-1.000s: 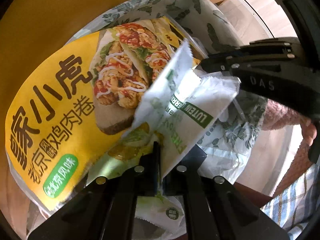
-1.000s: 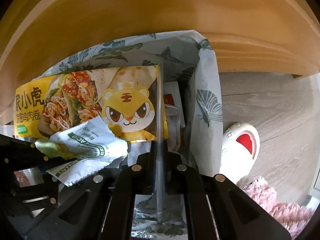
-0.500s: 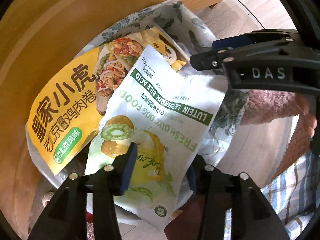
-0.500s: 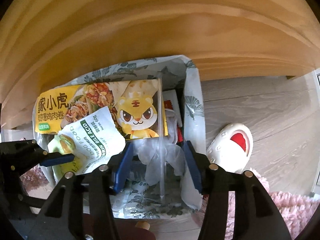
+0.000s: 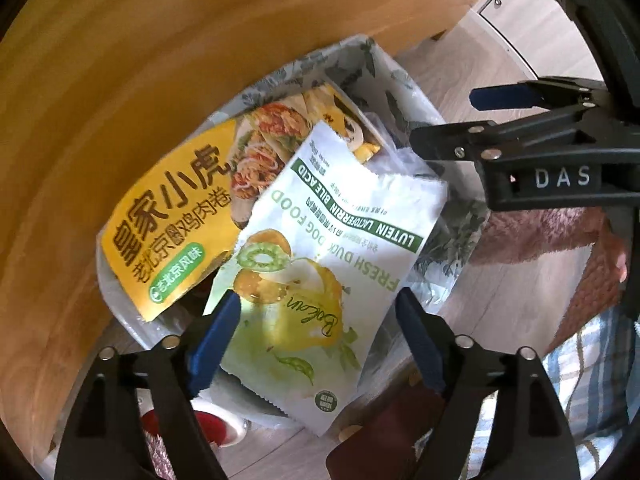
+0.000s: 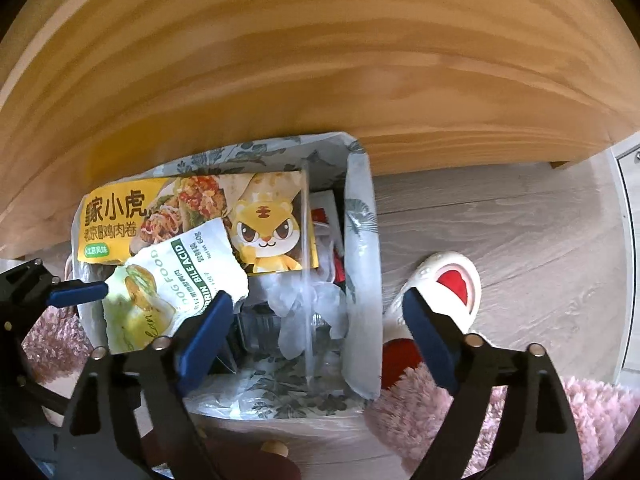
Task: Collect trash
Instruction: 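Raise both open tools out of the trash bag back toward the bed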
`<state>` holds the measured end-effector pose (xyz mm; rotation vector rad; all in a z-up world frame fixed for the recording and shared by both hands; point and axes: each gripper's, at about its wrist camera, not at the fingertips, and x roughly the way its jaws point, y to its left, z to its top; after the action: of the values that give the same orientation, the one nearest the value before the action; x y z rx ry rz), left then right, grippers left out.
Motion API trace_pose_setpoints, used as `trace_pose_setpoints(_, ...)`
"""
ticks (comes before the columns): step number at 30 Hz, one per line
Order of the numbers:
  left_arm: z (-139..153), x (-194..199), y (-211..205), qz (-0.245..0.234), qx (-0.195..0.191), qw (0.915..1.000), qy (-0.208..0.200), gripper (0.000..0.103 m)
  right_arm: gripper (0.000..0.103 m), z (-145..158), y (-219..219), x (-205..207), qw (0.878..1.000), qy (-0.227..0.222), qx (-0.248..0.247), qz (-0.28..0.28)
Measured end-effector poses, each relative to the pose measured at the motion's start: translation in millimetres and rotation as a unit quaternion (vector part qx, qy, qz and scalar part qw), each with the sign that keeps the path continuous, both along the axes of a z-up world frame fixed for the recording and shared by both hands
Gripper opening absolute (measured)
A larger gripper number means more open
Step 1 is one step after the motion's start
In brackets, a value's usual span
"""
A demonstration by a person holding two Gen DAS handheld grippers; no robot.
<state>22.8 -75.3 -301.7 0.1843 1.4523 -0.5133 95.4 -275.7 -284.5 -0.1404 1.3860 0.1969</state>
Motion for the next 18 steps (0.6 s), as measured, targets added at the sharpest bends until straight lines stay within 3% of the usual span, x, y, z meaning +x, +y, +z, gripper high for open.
trace_pose_setpoints(4,17.3,-0.6,10.1,0.008,-0.001,0.9997,-0.022,0.095,0.089,12.0,-2.8,-5.1,1.000,-0.008,0.002,-0.008)
trace_pose_setpoints(18,41.2,-5.4,26.3,0.036,0.003,0.9982,-0.048,0.096,0.091,42.7,-6.1,-14.3,0.999,-0.045,0.012,-0.007)
